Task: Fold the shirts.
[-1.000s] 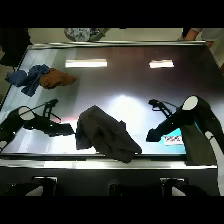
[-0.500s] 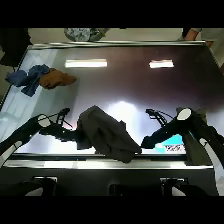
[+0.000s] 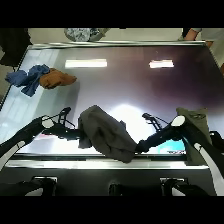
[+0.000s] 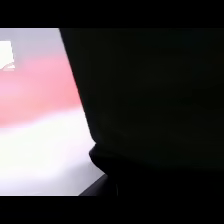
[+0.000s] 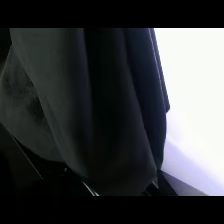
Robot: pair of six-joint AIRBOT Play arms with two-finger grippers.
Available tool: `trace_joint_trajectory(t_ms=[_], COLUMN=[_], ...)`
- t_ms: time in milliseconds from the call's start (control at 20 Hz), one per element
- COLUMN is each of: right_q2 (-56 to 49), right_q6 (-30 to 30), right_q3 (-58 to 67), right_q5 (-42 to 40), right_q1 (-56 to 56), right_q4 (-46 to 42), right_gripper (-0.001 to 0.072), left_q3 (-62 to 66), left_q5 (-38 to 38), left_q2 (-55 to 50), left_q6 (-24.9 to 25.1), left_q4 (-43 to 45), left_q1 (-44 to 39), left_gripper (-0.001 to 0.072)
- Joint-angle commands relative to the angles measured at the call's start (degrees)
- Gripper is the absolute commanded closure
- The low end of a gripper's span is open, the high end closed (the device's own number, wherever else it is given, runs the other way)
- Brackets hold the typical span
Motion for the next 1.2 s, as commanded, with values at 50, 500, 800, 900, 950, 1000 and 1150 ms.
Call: trace_joint_trajectory(t_ms=[50, 500, 800, 900, 950, 1000, 1150], right_q2=[-0.04, 17.03, 29.07, 30.95, 31.36, 31.45, 30.38], right_q6=[0.61, 9.42, 14.91, 14.88, 14.88, 14.88, 14.84], right_q3=[0.00, 47.04, 64.54, 64.54, 64.54, 64.54, 64.54], right_q5=[-9.46, -11.41, -16.15, -13.42, -12.13, -10.64, -1.90], right_q1=[7.08, 0.61, 0.66, 0.66, 0.66, 0.66, 0.66], right_q4=[0.39, -40.26, -42.75, -42.75, -42.75, -42.77, -42.62], right_gripper=[0.0657, 0.0656, 0.0656, 0.0656, 0.0656, 0.0656, 0.0655], left_q3=[0.79, 45.62, 65.02, 65.02, 65.02, 65.02, 64.87], left_q5=[-0.13, -0.17, 1.22, 1.11, 1.14, 1.11, 1.05], left_q2=[1.86, 21.35, 29.62, 31.78, 32.46, 32.81, 32.22], left_q6=[-0.13, -0.68, -4.50, -4.98, -4.96, -4.90, -4.83], left_q4=[0.48, 16.06, 15.98, 15.98, 15.98, 16.04, 17.57], left_q1=[0.22, 8.70, 12.35, 12.35, 12.37, 12.37, 12.37], left_gripper=[0.0681, 0.0683, 0.0683, 0.0682, 0.0682, 0.0683, 0.0682])
